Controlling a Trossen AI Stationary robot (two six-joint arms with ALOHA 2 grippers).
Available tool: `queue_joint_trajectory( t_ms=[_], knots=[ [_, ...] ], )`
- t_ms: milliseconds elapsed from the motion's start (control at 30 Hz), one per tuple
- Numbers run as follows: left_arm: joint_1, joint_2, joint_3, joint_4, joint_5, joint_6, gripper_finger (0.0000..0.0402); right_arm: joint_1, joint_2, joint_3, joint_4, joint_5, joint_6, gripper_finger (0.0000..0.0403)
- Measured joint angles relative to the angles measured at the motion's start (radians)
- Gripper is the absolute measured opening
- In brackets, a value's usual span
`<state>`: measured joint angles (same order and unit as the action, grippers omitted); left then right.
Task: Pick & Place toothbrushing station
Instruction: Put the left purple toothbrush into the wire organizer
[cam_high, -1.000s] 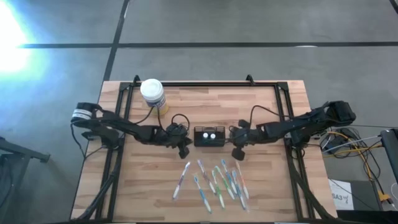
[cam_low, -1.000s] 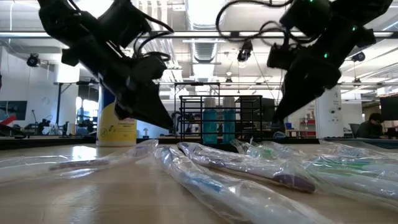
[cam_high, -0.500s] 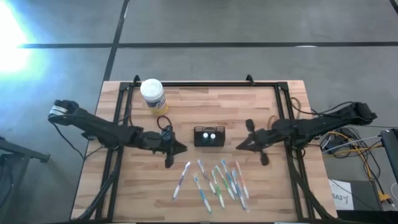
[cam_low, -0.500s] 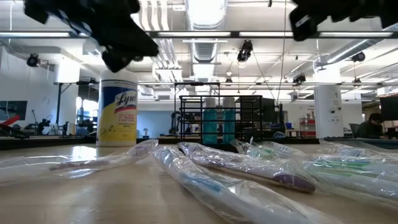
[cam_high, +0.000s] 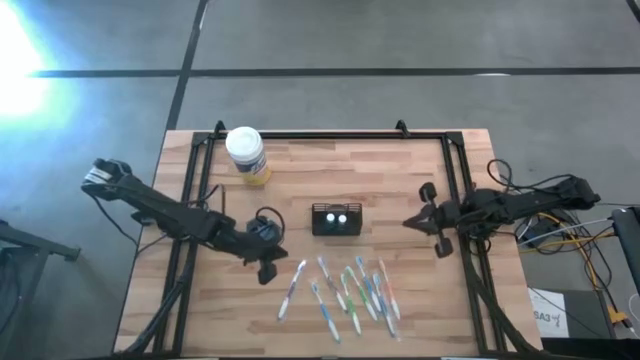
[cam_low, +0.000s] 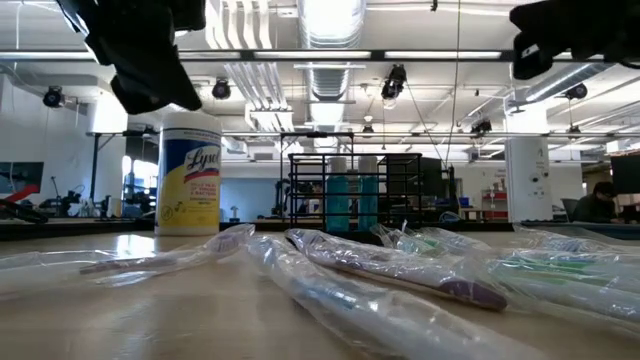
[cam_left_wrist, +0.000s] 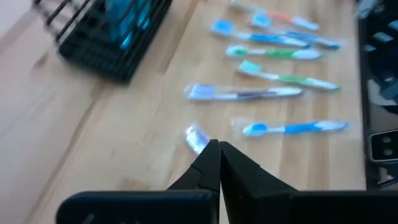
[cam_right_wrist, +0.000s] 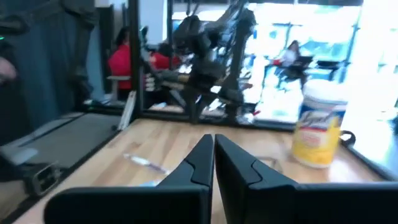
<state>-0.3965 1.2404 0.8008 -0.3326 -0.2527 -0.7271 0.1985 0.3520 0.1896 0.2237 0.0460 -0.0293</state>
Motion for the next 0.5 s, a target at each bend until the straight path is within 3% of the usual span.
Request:
queue_joint_trajectory(
  t_ms=[267,500],
  knots=[
    [-0.007,0.112,0.074,-0.035,0.123,-0.156,0.0012,-0.007,-0.202,-0.002,-0.248,0.006,0.004,0.0013],
    [-0.028,0.329,0.227,-0.059,0.243,-0.242,0.0012,-0.007,-0.336,0.007,-0.412,0.001,0.008,0.0013]
  ],
)
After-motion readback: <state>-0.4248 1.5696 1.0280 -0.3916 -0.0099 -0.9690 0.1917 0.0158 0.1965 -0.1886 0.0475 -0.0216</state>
